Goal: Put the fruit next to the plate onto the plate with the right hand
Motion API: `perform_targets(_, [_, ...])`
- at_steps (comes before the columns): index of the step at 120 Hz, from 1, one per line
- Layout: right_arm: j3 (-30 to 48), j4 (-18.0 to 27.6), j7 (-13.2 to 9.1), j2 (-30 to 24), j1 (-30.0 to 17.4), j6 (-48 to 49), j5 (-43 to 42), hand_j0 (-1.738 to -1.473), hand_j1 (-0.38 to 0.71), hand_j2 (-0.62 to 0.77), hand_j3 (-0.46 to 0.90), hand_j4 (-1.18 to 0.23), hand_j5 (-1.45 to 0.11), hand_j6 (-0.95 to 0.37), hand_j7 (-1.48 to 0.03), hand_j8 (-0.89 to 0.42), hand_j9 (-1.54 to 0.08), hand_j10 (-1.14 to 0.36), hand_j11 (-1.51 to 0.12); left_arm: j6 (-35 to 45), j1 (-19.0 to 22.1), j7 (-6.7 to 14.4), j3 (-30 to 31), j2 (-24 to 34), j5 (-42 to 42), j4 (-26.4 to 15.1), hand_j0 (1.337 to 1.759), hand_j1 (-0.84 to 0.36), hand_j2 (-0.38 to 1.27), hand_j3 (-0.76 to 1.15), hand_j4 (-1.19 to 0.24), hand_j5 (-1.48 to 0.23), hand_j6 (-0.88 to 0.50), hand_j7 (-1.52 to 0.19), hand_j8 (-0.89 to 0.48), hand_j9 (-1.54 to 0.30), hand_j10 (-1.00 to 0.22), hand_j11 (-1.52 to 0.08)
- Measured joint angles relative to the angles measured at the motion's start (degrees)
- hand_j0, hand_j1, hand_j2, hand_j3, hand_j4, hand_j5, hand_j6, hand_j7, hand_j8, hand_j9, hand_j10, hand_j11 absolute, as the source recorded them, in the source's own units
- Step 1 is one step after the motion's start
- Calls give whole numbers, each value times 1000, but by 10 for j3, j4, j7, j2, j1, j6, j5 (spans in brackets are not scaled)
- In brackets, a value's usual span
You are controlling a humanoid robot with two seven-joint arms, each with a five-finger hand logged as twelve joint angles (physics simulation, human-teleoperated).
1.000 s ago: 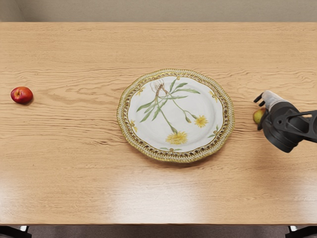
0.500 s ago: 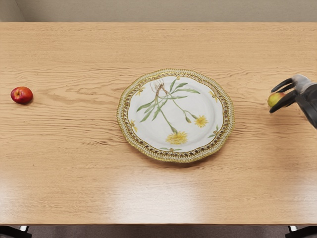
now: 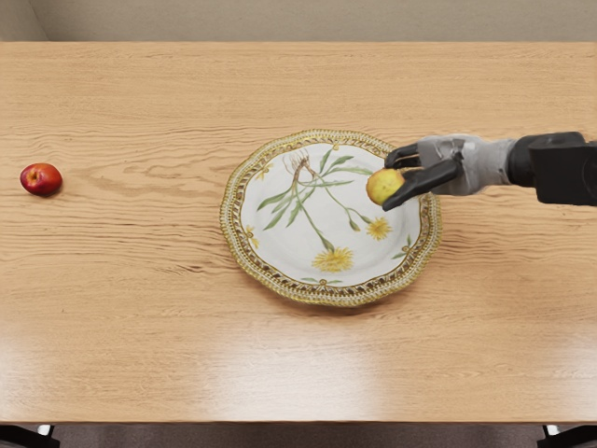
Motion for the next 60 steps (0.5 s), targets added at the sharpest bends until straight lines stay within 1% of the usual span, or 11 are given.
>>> perform_targets(11, [0, -14, 0, 39, -10, 5, -34, -1652, 362, 519, 1, -841, -1185, -333, -1129, -335, -1187, -696, -1224, 0, 0, 0, 0, 0, 0, 0, 1658, 339, 2, 0, -8, -11, -8, -11, -8, -11, -8, -11])
perform_targets(21, [-1, -20, 0, 57, -18, 6, -51, -1653, 370, 529, 1, -841, -1191, -325, -1131, -329, -1188, -691, -1227, 0, 0, 0, 0, 0, 0, 0, 1658, 339, 2, 0, -8, -11, -8, -11, -8, -11, -8, -11])
perform_targets(24, [-1, -21, 0, 60, -19, 7, -54, -1652, 363, 509, 1, -842, -1190, -326, -1131, -330, -1187, -692, -1228, 0, 0, 0, 0, 0, 0, 0, 1658, 339, 2, 0, -8, -11, -8, -11, -8, -11, -8, -11])
perform_targets(26, [-1, -21, 0, 63, -20, 6, -57, -1653, 347, 476, 0, -819, -1153, -334, -1098, -335, -1149, -693, -1190, 0, 0, 0, 0, 0, 0, 0, 1658, 339, 2, 0, -8, -11, -8, -11, -8, -11, -8, -11])
perform_targets(29, [-2, -22, 0, 66, -21, 5, -59, -1653, 295, 414, 0, -747, -1049, -318, -1001, -319, -1046, -636, -1082, 0, 0, 0, 0, 0, 0, 0, 1658, 339, 2, 0, -8, -11, -8, -11, -8, -11, -8, -11])
perform_targets(37, [-4, -20, -1, 68, -22, 4, -64, -1655, 128, 297, 0, -548, -772, -239, -735, -239, -770, -469, -794, 0, 0, 0, 0, 0, 0, 0, 1658, 339, 2, 0, -8, -11, -8, -11, -8, -11, -8, -11])
perform_targets(40, [-4, -16, -1, 66, -22, 4, -64, -1655, 78, 261, 0, -487, -689, -214, -655, -213, -687, -362, -706, 0, 0, 0, 0, 0, 0, 0, 1658, 339, 2, 0, -8, -11, -8, -11, -8, -11, -8, -11])
perform_targets(44, [-2, -1, -1, 48, -23, 5, -61, -1656, 19, 221, 0, -417, -592, -186, -562, -184, -590, -294, -606, 0, 0, 0, 0, 0, 0, 0, 1658, 339, 2, 0, -8, -11, -8, -11, -8, -11, -8, -11])
perform_targets(48, [8, 24, -1, 14, -23, 15, -49, -1656, -31, 187, 0, -358, -508, -162, -483, -161, -507, -254, -520, 0, 0, 0, 0, 0, 0, 0, 1658, 339, 2, 0, -8, -11, -8, -11, -8, -11, -8, -11])
perform_targets(54, [19, 55, -1, -60, -26, 51, -12, -1656, -93, 145, 0, -287, -406, -133, -386, -132, -405, -205, -415, 0, -2, 0, 0, 0, 0, 0, 1658, 339, 2, 0, -8, -11, -8, -11, -8, -11, -8, -11])
perform_targets(60, [25, 75, -1, -139, -36, 99, 22, -1657, -141, 112, 0, -231, -326, -111, -310, -110, -325, -167, -333, 0, -1, 0, 0, 0, 0, 0, 1658, 339, 2, 0, -8, -11, -8, -11, -8, -11, -8, -11])
